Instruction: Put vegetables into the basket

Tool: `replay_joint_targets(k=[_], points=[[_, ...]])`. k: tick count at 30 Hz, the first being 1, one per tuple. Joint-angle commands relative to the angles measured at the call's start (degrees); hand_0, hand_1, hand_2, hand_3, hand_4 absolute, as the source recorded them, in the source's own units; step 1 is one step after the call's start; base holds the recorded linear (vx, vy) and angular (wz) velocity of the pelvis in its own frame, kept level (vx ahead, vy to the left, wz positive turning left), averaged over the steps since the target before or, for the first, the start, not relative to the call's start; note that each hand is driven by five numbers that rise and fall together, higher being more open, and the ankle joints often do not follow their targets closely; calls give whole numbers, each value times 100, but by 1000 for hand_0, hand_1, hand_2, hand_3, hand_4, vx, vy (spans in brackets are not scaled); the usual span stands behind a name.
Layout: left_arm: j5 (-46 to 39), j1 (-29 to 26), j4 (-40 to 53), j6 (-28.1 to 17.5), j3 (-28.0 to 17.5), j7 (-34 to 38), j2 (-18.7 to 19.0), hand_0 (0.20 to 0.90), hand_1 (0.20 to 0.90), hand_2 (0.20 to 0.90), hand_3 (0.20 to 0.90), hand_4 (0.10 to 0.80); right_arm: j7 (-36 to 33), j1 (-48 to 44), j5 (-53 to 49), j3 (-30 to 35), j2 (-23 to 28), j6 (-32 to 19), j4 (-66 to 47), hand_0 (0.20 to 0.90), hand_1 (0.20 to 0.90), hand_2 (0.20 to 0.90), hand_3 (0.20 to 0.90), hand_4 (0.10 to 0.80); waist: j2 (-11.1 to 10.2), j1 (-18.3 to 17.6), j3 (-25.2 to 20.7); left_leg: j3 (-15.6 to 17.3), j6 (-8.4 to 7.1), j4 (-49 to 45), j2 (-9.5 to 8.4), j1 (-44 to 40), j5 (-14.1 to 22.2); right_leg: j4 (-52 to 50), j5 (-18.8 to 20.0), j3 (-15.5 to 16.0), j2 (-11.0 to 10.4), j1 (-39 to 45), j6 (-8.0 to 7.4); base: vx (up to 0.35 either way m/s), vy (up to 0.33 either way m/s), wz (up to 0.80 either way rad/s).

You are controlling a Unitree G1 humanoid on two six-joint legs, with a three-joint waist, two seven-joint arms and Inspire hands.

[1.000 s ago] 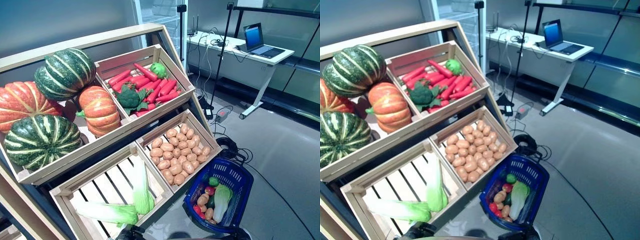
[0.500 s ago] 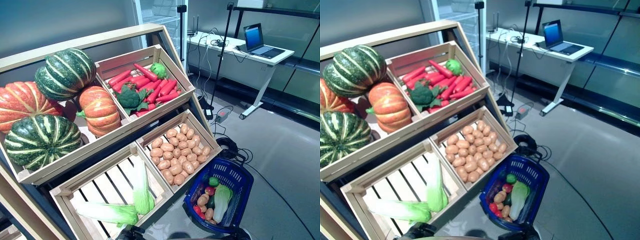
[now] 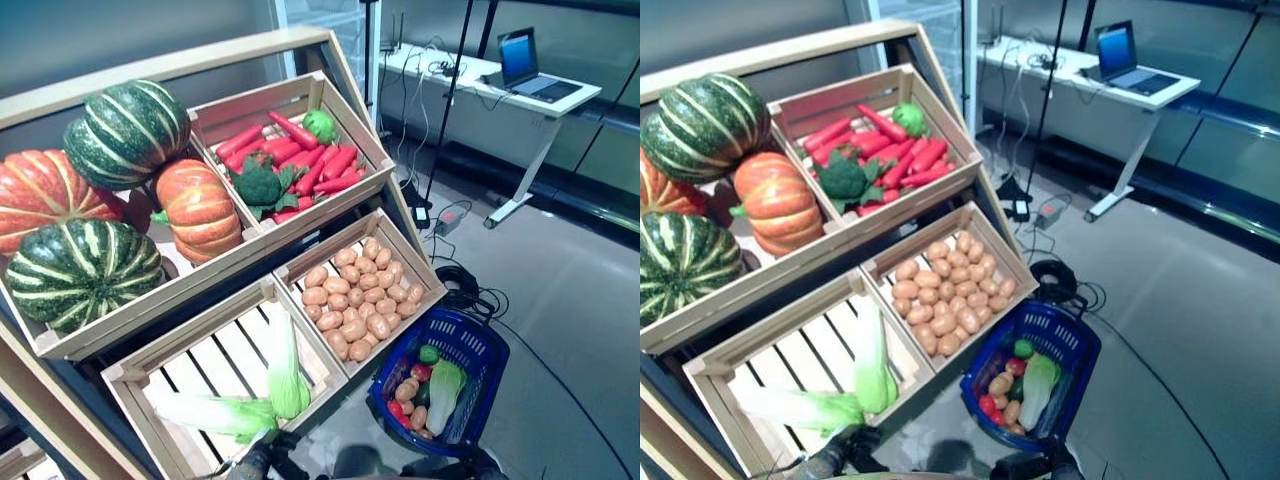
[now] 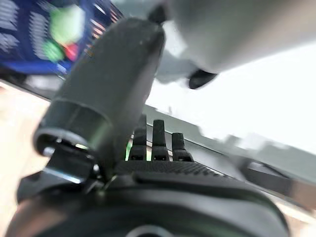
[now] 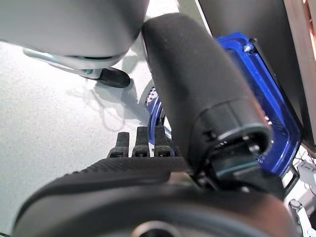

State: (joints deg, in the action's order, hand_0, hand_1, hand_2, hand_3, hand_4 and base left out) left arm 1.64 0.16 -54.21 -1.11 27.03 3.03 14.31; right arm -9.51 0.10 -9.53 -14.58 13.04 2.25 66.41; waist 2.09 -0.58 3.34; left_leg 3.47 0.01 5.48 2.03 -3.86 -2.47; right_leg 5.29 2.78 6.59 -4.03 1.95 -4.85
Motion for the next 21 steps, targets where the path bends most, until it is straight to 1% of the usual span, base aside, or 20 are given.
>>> replay_joint_targets(k=[1, 3, 5, 6, 9, 12, 14, 16, 19, 21], points=[[254, -765, 1239, -401, -202, 161, 729, 900, 900, 900, 900, 800, 15, -163, -147, -328, 144, 60, -51, 900, 900, 900, 900, 800, -78, 45, -5, -275, -33, -48, -41, 58, 179, -65, 29, -140, -130, 179, 35, 0, 0, 0], [263, -798, 2008, -237, -219, 58, 1090, 900, 900, 900, 900, 800, -32, -108, -257, -239, 170, 30, -27, 900, 900, 900, 900, 800, -47, 72, -14, -279, -34, -48, -40, 83, 170, -53, 32, -118, -136, 170, 25, 0, 0, 0], [231, -818, 2572, -86, -295, -66, 1353, 900, 900, 900, 900, 800, -28, -60, -238, -137, 195, -32, 19, 900, 900, 900, 900, 800, -25, 95, -23, -282, -43, -48, -38, 113, 156, -35, 39, -93, -138, 166, 20, 0, 0, 0], [157, -857, 2932, -6, -381, -187, 1546, 900, 900, 900, 900, 800, -24, -25, -207, -63, 217, -113, 65, 900, 900, 900, 900, 800, -6, 114, -29, -299, -48, -48, -40, 144, 145, -29, 37, -73, -137, 153, 19, 0, 0, 0], [136, -897, 3564, 192, -646, -350, 1869, 900, 900, 900, 900, 800, -26, 22, -168, 40, 256, -178, 65, 900, 900, 900, 900, 800, 16, 148, -26, -307, -62, -48, -32, 205, 107, -29, 39, -37, -129, 117, 24, 0, 0, 0], [374, -881, 3810, 317, -792, -337, 2045, 900, 900, 900, 900, 800, 4, 53, -126, 101, 291, -233, 48, 900, 900, 900, 900, 800, 19, 168, -11, -297, -69, -48, -32, 245, 82, -29, 47, -15, -122, 85, 36, 0, -3, 2], [754, -835, 3978, 403, -934, -297, 2353, 900, 900, 900, 900, 800, 6, 99, -146, 118, 329, -261, -4, 900, 900, 900, 900, 800, 23, 203, 13, -310, -79, -48, -31, 278, 52, -29, 46, 26, -117, 72, 42, 6, -13, 6], [952, -795, 4059, 573, -1047, -322, 2530, 900, 900, 900, 900, 800, -37, 122, -228, 136, 332, -279, -24, 900, 900, 900, 900, 800, 24, 234, 21, -336, -83, -48, -39, 307, 34, -29, 39, 68, -112, 61, 52, 8, -13, 6], [1305, -730, 3998, 714, -1143, -237, 2711, 900, 900, 900, 900, 800, -71, 94, -315, 199, 362, -334, 0, 900, 900, 900, 900, 800, 41, 276, 62, -358, -98, -48, -33, 362, 0, -29, 39, 126, -111, 31, 63, -11, -13, 10], [1562, -700, 3838, 803, -1115, -148, 2892, 900, 900, 900, 900, 800, -74, 22, -418, 214, 426, -402, 6, 900, 900, 900, 900, 800, 72, 295, 129, -399, -117, -48, -35, 450, -49, -29, 49, 157, -100, -22, 79, -49, -1, 6]])
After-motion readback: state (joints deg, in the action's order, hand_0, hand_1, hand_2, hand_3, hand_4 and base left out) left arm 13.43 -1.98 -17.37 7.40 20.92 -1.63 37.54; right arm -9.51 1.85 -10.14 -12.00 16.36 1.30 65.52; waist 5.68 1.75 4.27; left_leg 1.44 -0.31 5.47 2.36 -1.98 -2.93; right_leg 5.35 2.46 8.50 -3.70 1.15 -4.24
